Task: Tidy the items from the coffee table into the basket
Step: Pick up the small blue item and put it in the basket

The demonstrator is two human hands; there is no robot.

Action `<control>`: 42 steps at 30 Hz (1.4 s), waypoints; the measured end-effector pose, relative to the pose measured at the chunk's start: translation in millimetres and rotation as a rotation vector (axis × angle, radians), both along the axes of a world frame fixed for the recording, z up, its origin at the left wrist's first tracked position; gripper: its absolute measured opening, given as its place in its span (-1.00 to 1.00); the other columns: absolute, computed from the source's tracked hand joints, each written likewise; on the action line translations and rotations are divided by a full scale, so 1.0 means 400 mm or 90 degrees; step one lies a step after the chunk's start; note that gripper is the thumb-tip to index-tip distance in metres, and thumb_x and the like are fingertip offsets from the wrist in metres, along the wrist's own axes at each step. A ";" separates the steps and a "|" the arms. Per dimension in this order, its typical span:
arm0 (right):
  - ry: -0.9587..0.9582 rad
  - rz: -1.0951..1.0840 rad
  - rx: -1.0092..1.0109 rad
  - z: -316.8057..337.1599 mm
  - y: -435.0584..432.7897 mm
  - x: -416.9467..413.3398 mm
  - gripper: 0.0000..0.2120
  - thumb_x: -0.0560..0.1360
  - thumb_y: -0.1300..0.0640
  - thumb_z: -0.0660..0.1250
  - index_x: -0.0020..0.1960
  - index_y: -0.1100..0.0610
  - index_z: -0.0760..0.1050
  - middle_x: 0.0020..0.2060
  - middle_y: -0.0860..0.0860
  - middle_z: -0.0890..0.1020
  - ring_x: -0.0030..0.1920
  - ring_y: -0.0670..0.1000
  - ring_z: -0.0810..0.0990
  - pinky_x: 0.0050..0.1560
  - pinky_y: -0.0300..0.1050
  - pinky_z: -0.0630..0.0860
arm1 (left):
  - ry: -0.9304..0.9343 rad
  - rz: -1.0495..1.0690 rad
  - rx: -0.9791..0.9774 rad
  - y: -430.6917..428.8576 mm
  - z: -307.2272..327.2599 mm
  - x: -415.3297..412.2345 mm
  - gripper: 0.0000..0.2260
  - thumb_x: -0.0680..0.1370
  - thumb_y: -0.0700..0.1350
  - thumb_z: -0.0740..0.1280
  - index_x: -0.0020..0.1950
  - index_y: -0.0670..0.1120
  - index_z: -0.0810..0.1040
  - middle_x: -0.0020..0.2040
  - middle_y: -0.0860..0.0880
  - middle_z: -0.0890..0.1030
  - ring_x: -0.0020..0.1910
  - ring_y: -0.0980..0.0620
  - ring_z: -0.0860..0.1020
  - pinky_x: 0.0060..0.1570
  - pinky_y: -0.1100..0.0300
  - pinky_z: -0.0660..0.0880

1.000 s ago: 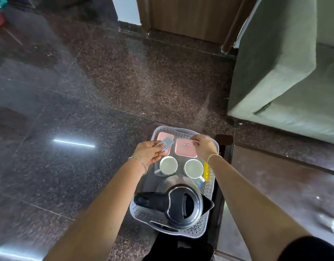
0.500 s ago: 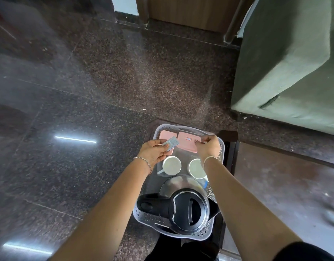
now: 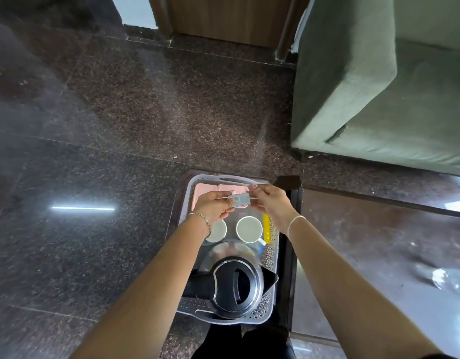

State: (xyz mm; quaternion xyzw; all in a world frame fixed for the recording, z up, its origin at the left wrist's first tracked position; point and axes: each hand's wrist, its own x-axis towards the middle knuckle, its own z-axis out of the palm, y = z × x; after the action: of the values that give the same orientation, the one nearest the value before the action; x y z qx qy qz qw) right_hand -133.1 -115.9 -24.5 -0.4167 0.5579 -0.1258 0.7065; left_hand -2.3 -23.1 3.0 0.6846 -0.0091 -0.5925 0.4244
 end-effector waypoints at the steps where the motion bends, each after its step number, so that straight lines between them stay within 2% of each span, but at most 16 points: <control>1: -0.024 0.040 0.006 0.016 -0.005 -0.013 -0.86 0.54 0.28 0.33 0.08 0.26 0.58 -0.03 0.16 0.65 -0.08 0.04 0.64 -0.10 -0.22 0.62 | 0.001 -0.007 -0.002 -0.012 0.006 -0.010 -0.81 0.55 -0.36 0.28 0.09 -0.12 0.51 -0.11 -0.11 0.61 -0.37 0.14 0.62 -0.18 0.31 0.45; 3: -0.043 0.092 -0.024 0.036 -0.020 -0.041 -0.86 0.49 0.36 0.38 0.03 0.22 0.57 -0.07 0.14 0.64 -0.09 0.03 0.64 -0.12 -0.24 0.62 | 0.007 -0.020 -0.008 -0.036 0.016 -0.028 -0.84 0.54 -0.36 0.29 -0.03 -0.10 0.50 -0.16 -0.09 0.61 -0.37 0.13 0.63 -0.27 0.36 0.47; 5: -0.002 0.108 -0.071 0.042 -0.038 -0.064 -0.84 0.45 0.38 0.41 -0.02 0.19 0.56 -0.12 0.14 0.64 -0.14 0.02 0.63 -0.10 -0.20 0.63 | 0.011 -0.034 -0.017 -0.051 0.018 -0.042 -0.84 0.54 -0.37 0.29 -0.01 -0.13 0.52 -0.14 -0.08 0.59 -0.25 0.07 0.60 -0.28 0.38 0.46; 8: 0.155 0.145 -0.178 0.017 -0.068 -0.094 -0.80 0.41 0.32 0.46 -0.01 0.17 0.53 -0.20 0.08 0.65 -0.18 0.00 0.61 -0.09 -0.15 0.58 | -0.004 -0.052 -0.021 -0.056 0.012 -0.055 -0.72 0.51 -0.39 0.31 0.21 -0.22 0.51 -0.09 -0.07 0.59 -0.09 0.03 0.57 -0.09 0.27 0.48; 10: 0.249 0.212 -0.243 -0.007 -0.080 -0.109 -0.80 0.40 0.29 0.46 -0.01 0.17 0.53 -0.20 0.07 0.64 -0.16 0.03 0.59 -0.07 -0.15 0.57 | -0.010 -0.044 -0.003 -0.049 0.005 -0.056 -0.70 0.52 -0.38 0.31 0.25 -0.25 0.49 0.02 -0.12 0.57 0.05 -0.05 0.56 0.04 0.18 0.48; 12: 0.309 0.289 -0.305 -0.028 -0.083 -0.113 -0.82 0.41 0.27 0.44 -0.02 0.16 0.53 -0.16 0.08 0.63 -0.13 0.06 0.58 0.00 -0.07 0.57 | -0.006 -0.026 0.011 -0.038 -0.004 -0.053 -0.73 0.53 -0.37 0.30 0.23 -0.23 0.50 0.05 -0.15 0.56 -0.01 -0.05 0.58 0.00 0.21 0.48; 14: 0.349 0.351 -0.380 -0.037 -0.078 -0.104 -0.84 0.43 0.24 0.42 -0.01 0.14 0.53 -0.12 0.06 0.63 -0.12 0.07 0.58 -0.04 -0.10 0.52 | -0.004 -0.011 0.021 -0.029 -0.012 -0.049 -0.77 0.55 -0.34 0.28 0.19 -0.19 0.49 0.03 -0.16 0.56 -0.16 0.02 0.57 -0.07 0.26 0.46; 17: 0.365 0.441 -0.468 -0.044 -0.063 -0.078 -0.85 0.47 0.29 0.33 0.03 0.16 0.52 -0.06 0.13 0.64 -0.06 0.16 0.59 -0.03 -0.06 0.54 | 0.000 -0.001 0.032 -0.017 -0.024 -0.045 -0.78 0.56 -0.33 0.27 0.20 -0.19 0.48 -0.03 -0.14 0.57 -0.20 0.04 0.55 -0.09 0.27 0.44; 19: 0.377 0.493 -0.479 -0.047 -0.053 -0.064 -0.80 0.48 0.34 0.26 0.05 0.15 0.53 -0.03 0.15 0.64 -0.05 0.18 0.60 0.00 -0.01 0.56 | 0.003 -0.002 0.035 -0.012 -0.027 -0.043 -0.75 0.56 -0.33 0.27 0.25 -0.24 0.48 -0.02 -0.15 0.58 -0.19 0.03 0.55 -0.07 0.27 0.44; 22: 0.421 0.582 -0.473 -0.057 -0.048 -0.058 -0.70 0.49 0.38 0.18 0.14 0.18 0.53 0.05 0.18 0.63 0.03 0.21 0.61 0.09 0.03 0.56 | 0.014 0.001 0.031 -0.009 -0.029 -0.044 -0.75 0.56 -0.32 0.28 0.24 -0.24 0.48 -0.13 -0.10 0.59 -0.19 0.03 0.56 -0.06 0.26 0.45; 25: 0.464 0.642 -0.482 -0.063 -0.041 -0.061 -0.65 0.50 0.39 0.13 0.20 0.21 0.53 0.12 0.22 0.61 0.11 0.25 0.59 0.14 0.07 0.54 | 0.018 -0.004 0.028 -0.010 -0.032 -0.043 -0.76 0.57 -0.32 0.27 0.24 -0.24 0.48 -0.14 -0.08 0.59 -0.19 0.03 0.56 0.06 0.13 0.47; 29: 0.471 0.606 -0.492 -0.060 -0.031 -0.072 -0.66 0.52 0.33 0.12 0.21 0.22 0.54 0.11 0.24 0.60 0.12 0.25 0.58 0.12 0.01 0.53 | 0.014 -0.015 0.028 -0.011 -0.030 -0.046 -0.73 0.57 -0.31 0.27 0.27 -0.28 0.47 -0.02 -0.14 0.59 -0.18 0.02 0.57 0.01 0.19 0.47; 34: 0.438 0.415 -0.487 -0.021 -0.033 -0.103 -0.62 0.45 0.41 0.15 0.12 0.15 0.61 -0.02 0.18 0.65 0.02 0.23 0.62 -0.03 -0.06 0.52 | 0.034 -0.003 0.012 -0.016 0.000 -0.061 -0.71 0.56 -0.32 0.28 0.29 -0.28 0.47 -0.02 -0.14 0.60 -0.18 0.01 0.57 0.15 0.09 0.45; 36: 0.412 0.321 -0.474 0.005 -0.034 -0.125 -0.69 0.47 0.35 0.20 0.03 0.13 0.64 -0.09 0.12 0.68 -0.04 0.18 0.63 -0.07 -0.11 0.50 | 0.042 0.000 0.002 -0.020 0.022 -0.076 -0.71 0.57 -0.32 0.26 0.30 -0.29 0.45 -0.02 -0.16 0.59 -0.15 -0.03 0.57 0.08 0.13 0.48; 38: 0.387 0.222 -0.442 0.034 -0.035 -0.154 -0.75 0.50 0.26 0.24 0.03 0.09 0.65 -0.07 0.05 0.70 -0.05 0.10 0.64 0.00 -0.14 0.52 | 0.040 -0.010 -0.013 -0.028 0.047 -0.095 -0.71 0.59 -0.31 0.23 0.31 -0.28 0.45 -0.02 -0.15 0.58 -0.11 -0.05 0.57 0.03 0.16 0.48; 42: 0.330 0.134 -0.400 0.100 -0.024 -0.235 -0.85 0.48 0.16 0.32 -0.05 0.01 0.65 -0.15 -0.07 0.69 -0.10 -0.05 0.64 -0.01 -0.24 0.51 | 0.015 -0.029 -0.047 -0.051 0.104 -0.148 -0.72 0.59 -0.28 0.24 0.29 -0.28 0.46 -0.04 -0.14 0.60 -0.18 0.00 0.57 0.00 0.17 0.50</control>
State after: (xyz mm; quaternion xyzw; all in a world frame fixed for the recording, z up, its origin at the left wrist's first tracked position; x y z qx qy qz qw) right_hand -227.2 -125.5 15.6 -0.6848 0.6058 -0.1079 0.3904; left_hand -61.6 -43.5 44.5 0.6614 -0.0418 -0.6092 0.4356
